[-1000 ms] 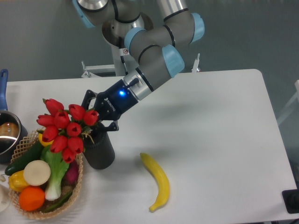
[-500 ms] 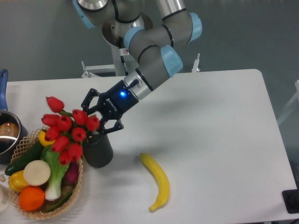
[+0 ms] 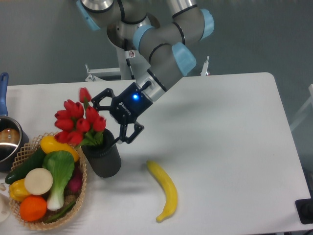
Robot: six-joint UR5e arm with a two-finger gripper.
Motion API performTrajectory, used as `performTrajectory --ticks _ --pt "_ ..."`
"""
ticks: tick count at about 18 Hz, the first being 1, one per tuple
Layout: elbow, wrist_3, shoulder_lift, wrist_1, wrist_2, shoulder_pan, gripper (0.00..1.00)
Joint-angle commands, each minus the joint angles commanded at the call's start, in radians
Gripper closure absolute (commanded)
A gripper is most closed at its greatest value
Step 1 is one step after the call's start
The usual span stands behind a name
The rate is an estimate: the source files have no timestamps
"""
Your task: Insert the flowers into the vase
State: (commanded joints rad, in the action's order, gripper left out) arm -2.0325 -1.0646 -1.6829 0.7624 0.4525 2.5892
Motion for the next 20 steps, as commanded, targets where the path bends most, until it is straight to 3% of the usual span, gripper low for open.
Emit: performTrajectory --ticks 6,9,12,16,20 --pt "0.014 0.000 0.078 0.000 0.044 0.116 0.00" --pt "0.038 -0.017 0.127 0.000 0.194 0.158 0.00" --pt "0.069 -0.043 0.152 0.002 0.418 0.177 0.00" --pt "0.071 -0.044 0.172 0.003 0.474 0.256 0.00" --pt "0.101 -0.089 0.145 0.003 0.586 0.318 0.00"
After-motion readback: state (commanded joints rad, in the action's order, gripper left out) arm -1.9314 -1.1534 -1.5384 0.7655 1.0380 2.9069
